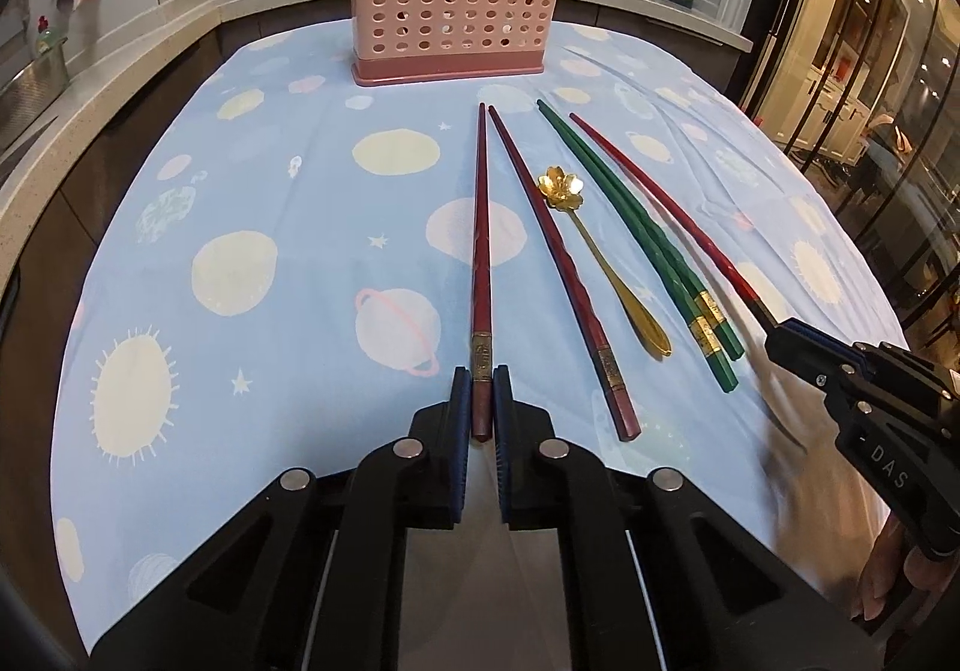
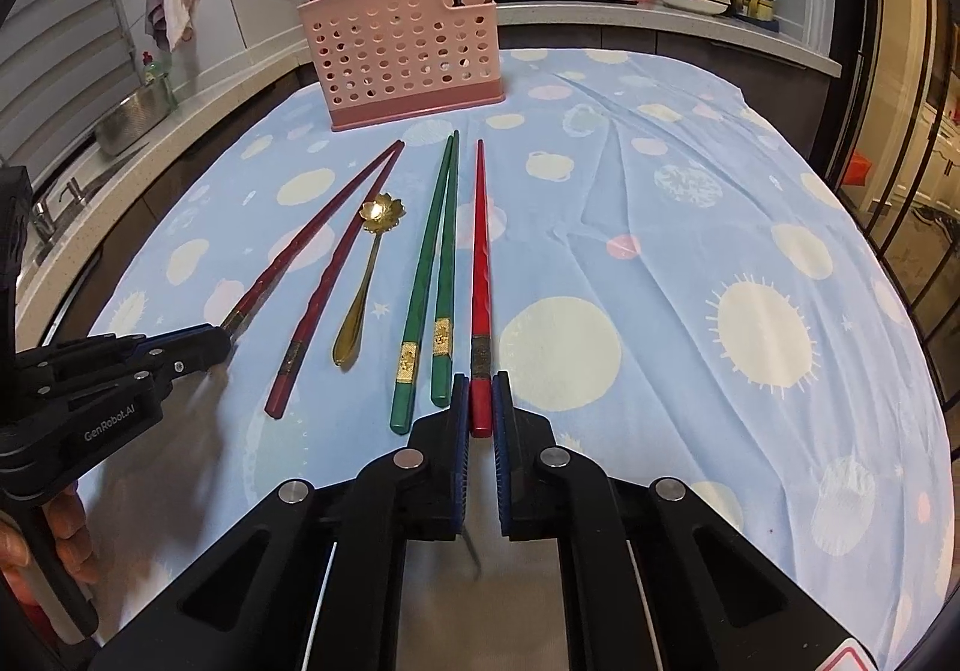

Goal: Organize utensils
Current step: 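Lift both chopsticks and lower them into the pink holder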

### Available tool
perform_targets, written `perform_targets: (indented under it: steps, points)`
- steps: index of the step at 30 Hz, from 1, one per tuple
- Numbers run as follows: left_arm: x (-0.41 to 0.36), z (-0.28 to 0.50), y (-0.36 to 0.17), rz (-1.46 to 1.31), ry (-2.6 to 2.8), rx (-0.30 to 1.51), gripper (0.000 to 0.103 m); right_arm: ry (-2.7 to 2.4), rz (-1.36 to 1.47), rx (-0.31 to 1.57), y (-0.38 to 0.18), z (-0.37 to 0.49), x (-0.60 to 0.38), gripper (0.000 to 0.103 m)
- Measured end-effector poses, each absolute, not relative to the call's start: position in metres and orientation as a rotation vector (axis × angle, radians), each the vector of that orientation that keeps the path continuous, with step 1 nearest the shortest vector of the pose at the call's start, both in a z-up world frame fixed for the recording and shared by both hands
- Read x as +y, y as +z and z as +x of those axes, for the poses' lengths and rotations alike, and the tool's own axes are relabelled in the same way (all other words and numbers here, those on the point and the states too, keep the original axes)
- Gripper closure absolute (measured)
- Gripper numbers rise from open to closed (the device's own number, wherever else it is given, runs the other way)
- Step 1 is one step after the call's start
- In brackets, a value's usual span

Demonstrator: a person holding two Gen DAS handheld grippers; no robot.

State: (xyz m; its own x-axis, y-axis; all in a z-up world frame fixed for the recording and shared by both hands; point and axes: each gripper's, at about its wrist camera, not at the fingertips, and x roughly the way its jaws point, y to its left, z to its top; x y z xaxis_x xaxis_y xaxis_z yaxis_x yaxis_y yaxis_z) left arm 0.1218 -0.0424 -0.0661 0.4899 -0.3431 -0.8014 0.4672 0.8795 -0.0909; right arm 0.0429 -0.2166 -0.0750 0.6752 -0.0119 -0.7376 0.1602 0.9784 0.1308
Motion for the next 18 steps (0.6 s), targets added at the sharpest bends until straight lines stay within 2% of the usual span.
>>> perform_targets:
  steps: [18]
  points:
    - [-0.014,0.114,0.038,0.068,-0.500,0.704,0.096,-0.101,0.210,0.553,0.041,0.017,-0.243,0.096]
